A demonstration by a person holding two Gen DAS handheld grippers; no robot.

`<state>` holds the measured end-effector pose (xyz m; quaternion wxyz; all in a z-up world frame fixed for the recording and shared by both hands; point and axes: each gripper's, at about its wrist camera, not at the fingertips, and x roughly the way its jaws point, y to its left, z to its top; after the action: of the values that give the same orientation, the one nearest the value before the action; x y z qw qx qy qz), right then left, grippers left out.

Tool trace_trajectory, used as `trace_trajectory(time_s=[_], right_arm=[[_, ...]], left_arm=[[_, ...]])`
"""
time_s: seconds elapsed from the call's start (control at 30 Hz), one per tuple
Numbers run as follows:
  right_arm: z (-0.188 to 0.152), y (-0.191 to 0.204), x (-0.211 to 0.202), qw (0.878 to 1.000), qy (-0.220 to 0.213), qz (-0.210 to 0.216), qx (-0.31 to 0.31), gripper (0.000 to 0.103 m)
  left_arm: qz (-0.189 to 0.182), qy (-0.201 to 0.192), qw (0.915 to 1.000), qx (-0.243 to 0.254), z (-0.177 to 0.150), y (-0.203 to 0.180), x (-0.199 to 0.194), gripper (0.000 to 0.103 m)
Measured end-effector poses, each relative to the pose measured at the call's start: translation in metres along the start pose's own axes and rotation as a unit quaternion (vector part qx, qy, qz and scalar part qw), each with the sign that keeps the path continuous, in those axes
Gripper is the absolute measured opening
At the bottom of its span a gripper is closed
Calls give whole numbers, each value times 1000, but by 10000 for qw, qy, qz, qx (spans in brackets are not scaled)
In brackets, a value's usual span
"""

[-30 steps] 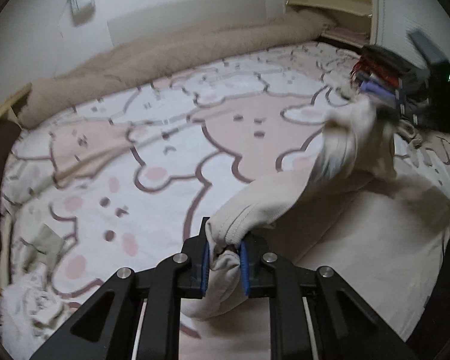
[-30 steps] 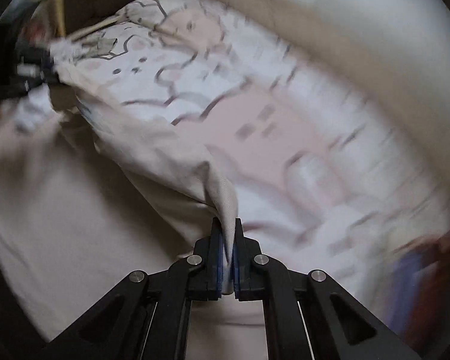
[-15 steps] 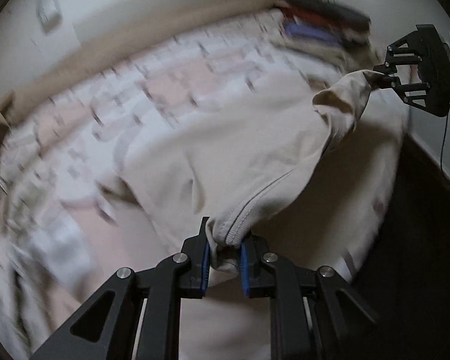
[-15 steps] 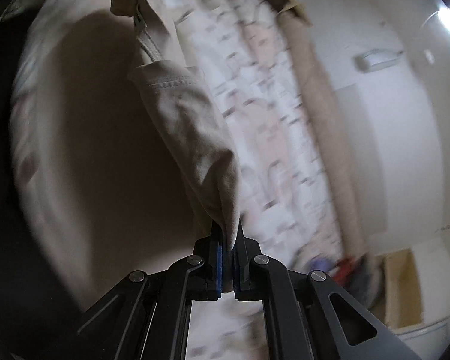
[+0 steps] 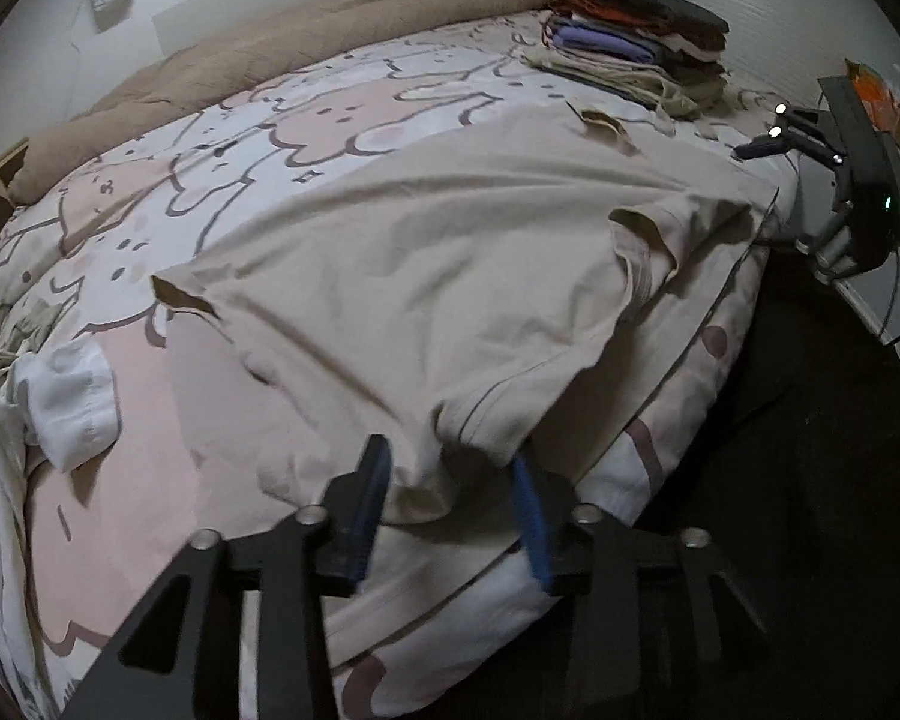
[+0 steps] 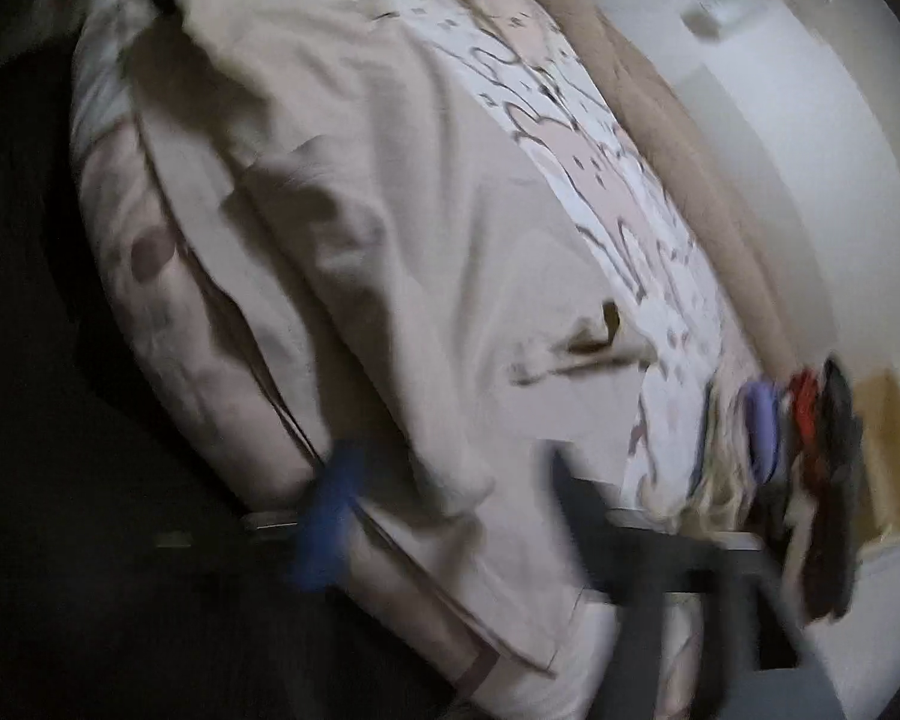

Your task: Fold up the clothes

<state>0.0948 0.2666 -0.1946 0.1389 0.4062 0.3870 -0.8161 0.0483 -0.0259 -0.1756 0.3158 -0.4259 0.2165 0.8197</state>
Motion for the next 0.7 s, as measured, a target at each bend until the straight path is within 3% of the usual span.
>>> trace_trajectory(time_s=[0.17,0.23,0.33,0.37,0.4,0.57,0.7], right_arm=[[15,-33,-21,9932,-145,666,946,85],[39,-29,-25,9864,-247,1154,1143,85],[61,-43,-18,9659,-308,2252,1241,76],[68,-51,-11,9589,-248,2518,1284,60],[76,-58,-4,9512,-186,2780,1326,53],[96,-54,30,9146,471,3856,1126,53],[108,-43,57,8759,1064,4625,870,53]], left_arm=[[44,16,10000,6,-5,0,7,45],[48,9,9998,204,-6,-5,10,45],[14,-142,9970,759,-4,-17,7,45],[47,-183,9952,965,-4,-20,5,45],[78,-213,9930,1156,-3,-23,4,45],[58,-91,9911,1328,-2,-21,9,45],[77,-5,9917,1283,-1,-18,13,45]])
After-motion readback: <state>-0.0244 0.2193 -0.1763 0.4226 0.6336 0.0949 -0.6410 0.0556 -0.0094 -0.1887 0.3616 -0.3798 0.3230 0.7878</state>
